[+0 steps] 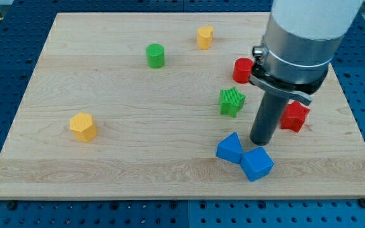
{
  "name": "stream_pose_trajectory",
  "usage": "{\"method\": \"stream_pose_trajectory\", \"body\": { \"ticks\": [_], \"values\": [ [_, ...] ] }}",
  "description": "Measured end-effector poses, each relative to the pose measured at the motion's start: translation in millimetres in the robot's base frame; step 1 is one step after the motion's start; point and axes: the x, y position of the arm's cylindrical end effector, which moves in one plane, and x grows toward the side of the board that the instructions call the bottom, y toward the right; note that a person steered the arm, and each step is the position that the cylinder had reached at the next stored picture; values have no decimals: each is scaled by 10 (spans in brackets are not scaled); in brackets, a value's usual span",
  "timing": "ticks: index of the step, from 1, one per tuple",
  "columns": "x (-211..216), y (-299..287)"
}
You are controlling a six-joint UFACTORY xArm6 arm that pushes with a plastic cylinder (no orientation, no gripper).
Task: Push the red star to the bottom right of the red circle
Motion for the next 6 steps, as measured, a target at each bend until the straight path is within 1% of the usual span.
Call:
{"method": "stream_pose_trajectory", "body": {
  "ticks": [2,3,6],
  "values": [
    [43,587],
    [-142,708],
    [-834,708]
  ]
}}
